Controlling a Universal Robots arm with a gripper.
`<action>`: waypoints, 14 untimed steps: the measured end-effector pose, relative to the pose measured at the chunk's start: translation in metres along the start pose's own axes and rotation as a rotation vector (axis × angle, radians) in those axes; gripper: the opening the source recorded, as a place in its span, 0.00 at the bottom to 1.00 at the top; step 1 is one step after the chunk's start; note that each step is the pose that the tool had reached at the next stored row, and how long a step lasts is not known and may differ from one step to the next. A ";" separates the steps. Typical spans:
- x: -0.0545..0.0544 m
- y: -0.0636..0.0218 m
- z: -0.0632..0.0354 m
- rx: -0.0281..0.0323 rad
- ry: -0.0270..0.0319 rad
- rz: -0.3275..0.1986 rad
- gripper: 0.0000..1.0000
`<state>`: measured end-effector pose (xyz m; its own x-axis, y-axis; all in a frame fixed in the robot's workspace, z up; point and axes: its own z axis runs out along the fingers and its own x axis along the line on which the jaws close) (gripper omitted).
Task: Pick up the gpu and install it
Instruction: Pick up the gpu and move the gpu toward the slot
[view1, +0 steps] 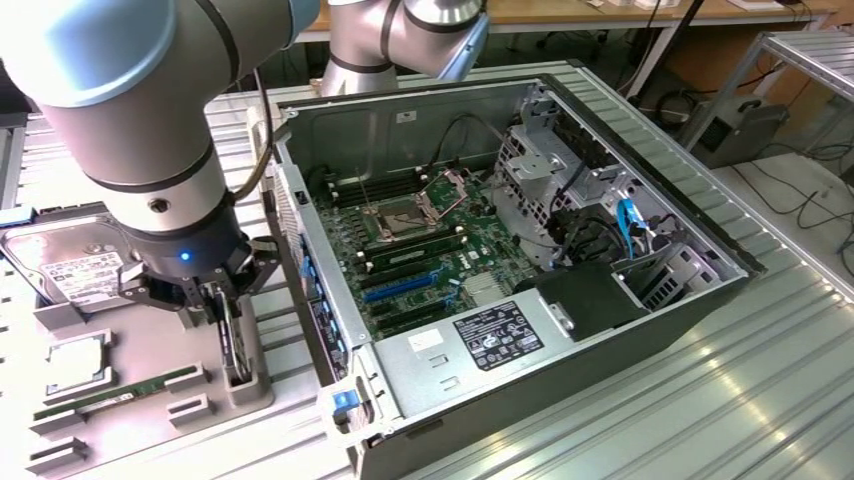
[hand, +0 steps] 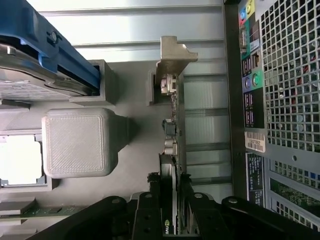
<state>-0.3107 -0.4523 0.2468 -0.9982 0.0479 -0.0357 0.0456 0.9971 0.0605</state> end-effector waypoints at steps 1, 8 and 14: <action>-0.001 0.0001 -0.0014 0.0001 0.0011 -0.002 0.26; -0.003 0.0012 -0.0180 -0.0012 0.0054 -0.017 0.26; -0.005 0.0032 -0.0496 -0.0016 0.0163 -0.037 0.26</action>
<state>-0.3076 -0.4522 0.2966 -0.9997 0.0098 -0.0217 0.0085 0.9981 0.0611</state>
